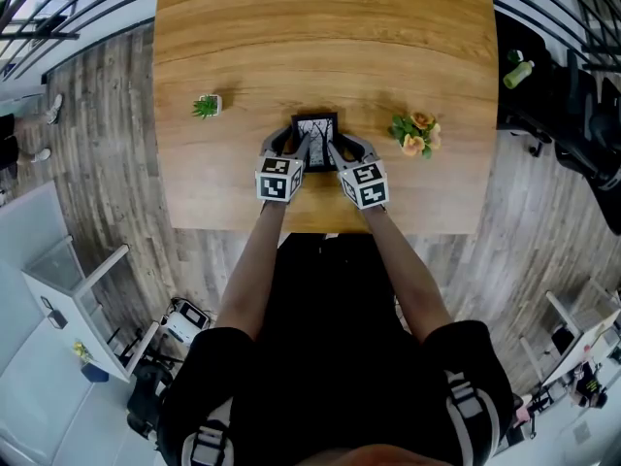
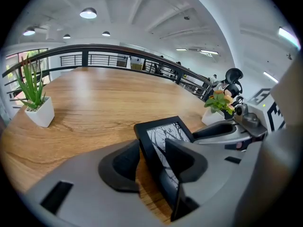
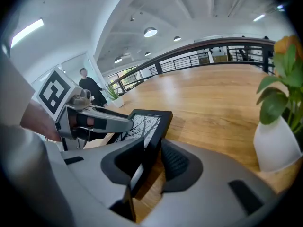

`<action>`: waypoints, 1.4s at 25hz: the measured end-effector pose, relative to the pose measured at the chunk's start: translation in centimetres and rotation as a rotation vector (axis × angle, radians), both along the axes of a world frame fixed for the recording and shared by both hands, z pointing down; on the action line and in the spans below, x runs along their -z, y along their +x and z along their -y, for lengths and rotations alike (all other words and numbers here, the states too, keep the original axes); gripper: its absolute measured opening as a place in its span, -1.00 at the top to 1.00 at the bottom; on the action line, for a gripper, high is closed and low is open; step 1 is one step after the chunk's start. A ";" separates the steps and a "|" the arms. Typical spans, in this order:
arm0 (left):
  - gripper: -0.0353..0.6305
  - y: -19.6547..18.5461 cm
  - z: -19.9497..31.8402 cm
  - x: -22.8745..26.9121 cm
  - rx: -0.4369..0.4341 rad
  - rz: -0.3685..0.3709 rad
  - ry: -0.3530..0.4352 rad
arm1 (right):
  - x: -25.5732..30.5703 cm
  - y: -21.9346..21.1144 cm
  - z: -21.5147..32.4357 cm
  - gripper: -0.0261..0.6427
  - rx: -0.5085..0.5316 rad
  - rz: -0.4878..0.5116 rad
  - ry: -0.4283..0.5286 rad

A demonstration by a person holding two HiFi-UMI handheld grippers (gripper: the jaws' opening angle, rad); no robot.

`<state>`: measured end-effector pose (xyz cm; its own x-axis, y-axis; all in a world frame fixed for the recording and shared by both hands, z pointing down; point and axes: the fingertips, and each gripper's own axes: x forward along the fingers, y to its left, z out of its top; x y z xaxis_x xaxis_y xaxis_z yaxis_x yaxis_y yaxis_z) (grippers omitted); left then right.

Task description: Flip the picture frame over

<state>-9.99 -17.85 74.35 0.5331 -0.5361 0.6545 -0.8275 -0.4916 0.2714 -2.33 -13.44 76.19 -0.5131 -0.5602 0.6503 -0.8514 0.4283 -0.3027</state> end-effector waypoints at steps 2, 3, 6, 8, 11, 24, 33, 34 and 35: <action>0.36 -0.1 0.0 -0.1 -0.005 0.014 0.009 | 0.0 -0.1 0.0 0.56 -0.003 -0.005 -0.001; 0.36 -0.1 0.0 -0.1 -0.006 0.021 0.015 | -0.1 -0.2 0.1 0.56 -0.005 -0.008 -0.002; 0.36 -0.2 0.3 -0.3 -0.001 0.032 0.026 | -0.2 -0.3 0.3 0.56 -0.010 -0.021 -0.012; 0.36 -0.1 0.3 -0.4 -0.001 0.041 0.029 | -0.3 -0.2 0.3 0.56 -0.010 -0.032 -0.018; 0.36 0.0 0.2 -0.7 -0.004 0.055 0.030 | -0.5 -0.1 0.3 0.56 -0.006 -0.044 -0.020; 0.36 -0.8 0.3 0.4 0.002 0.033 0.044 | -0.5 0.5 0.0 0.51 -0.017 -0.054 -0.039; 0.38 -1.4 -1.2 1.7 0.004 0.014 0.046 | 2.1 0.9 -0.6 0.91 0.008 -0.009 0.021; 0.43 -1.5 -1.4 2.0 0.003 0.014 0.052 | 2.4 0.9 -0.6 0.91 0.013 -0.012 0.031; 0.47 -1.5 -1.5 2.3 0.004 0.014 0.059 | 2.8 0.9 -0.6 0.91 0.022 -0.018 0.043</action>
<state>-11.47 -16.34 72.06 0.5222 -0.5764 0.6286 -0.8329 -0.5032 0.2305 -1.42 -12.85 73.37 -0.5144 -0.5764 0.6350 -0.8466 0.4594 -0.2687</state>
